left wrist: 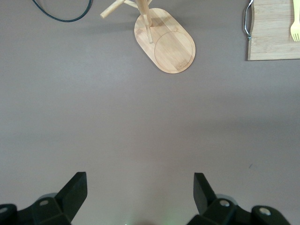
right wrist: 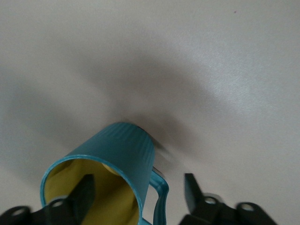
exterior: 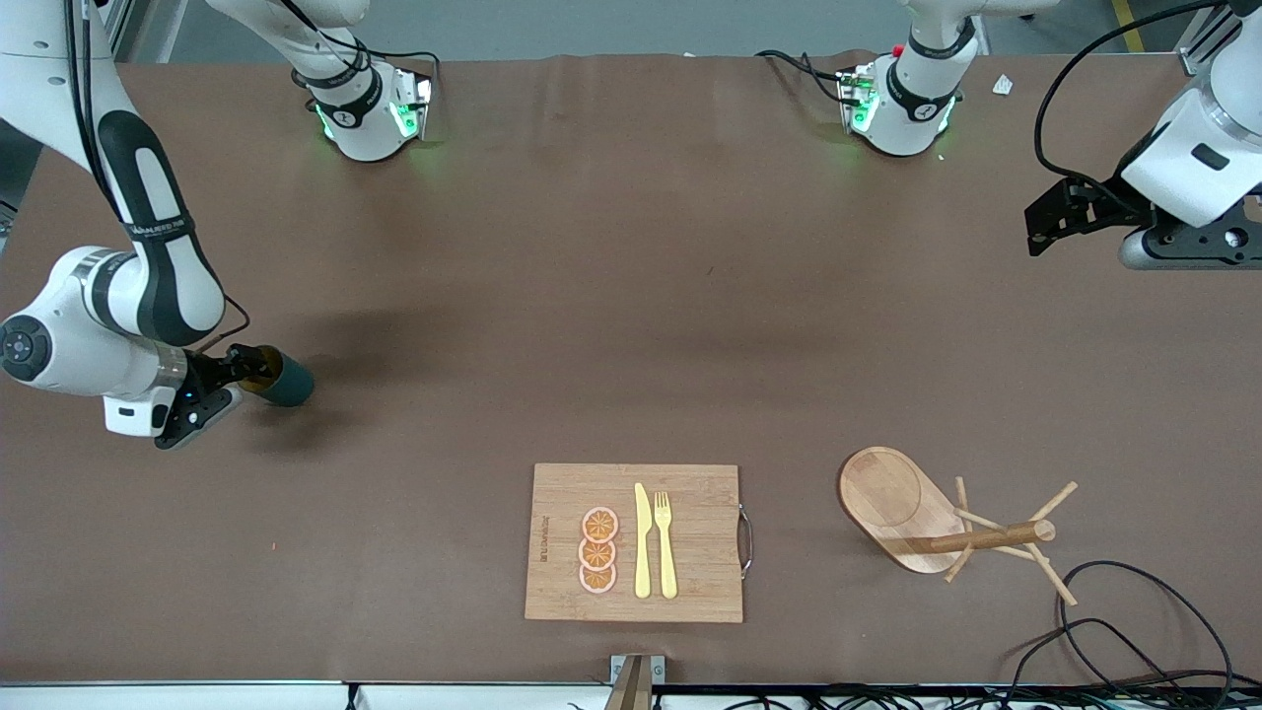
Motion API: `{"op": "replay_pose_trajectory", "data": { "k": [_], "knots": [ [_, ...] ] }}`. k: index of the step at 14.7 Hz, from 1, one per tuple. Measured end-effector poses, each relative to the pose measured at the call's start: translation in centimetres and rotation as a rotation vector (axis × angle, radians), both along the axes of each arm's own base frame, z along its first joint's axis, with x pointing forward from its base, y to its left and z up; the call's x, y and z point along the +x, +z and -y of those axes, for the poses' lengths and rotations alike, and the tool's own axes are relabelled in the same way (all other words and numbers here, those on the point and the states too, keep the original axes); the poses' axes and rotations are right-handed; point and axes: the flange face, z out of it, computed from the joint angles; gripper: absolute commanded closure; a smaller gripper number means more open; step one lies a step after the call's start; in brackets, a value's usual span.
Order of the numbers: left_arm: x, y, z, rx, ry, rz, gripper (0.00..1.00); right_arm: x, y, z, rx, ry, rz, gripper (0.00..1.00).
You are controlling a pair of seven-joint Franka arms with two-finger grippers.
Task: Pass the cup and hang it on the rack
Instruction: 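Close the right gripper on the teal mug's rim, then lift and carry the mug with the right gripper toward the table middle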
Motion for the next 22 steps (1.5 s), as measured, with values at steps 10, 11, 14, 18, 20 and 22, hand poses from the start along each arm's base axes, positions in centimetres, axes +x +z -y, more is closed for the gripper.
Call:
{"op": "replay_pose_trajectory", "data": {
  "k": [10,11,14,18,20,22],
  "knots": [
    [0.0,-0.2,-0.1,0.001,0.001,-0.004,0.00,0.4,2.4,-1.8,0.030,-0.047,-0.076,1.00],
    [0.0,-0.2,-0.1,0.001,0.001,-0.004,0.00,0.7,3.9,-2.6,0.027,-0.072,-0.081,1.00],
    [0.0,-0.2,-0.1,0.001,0.002,-0.004,0.00,1.0,8.6,-7.7,0.008,-0.157,-0.081,1.00],
    [0.0,-0.2,-0.2,0.001,0.004,-0.005,0.00,-0.1,13.5,-18.3,-0.038,-0.309,-0.072,1.00],
    [0.0,-0.2,-0.3,0.001,0.005,-0.004,0.00,-1.2,14.7,-24.2,-0.052,-0.387,-0.069,1.00],
    [0.0,-0.2,-0.3,0.001,0.005,-0.004,0.00,-2.7,14.8,-29.9,-0.063,-0.444,-0.076,1.00]
  ]
}}
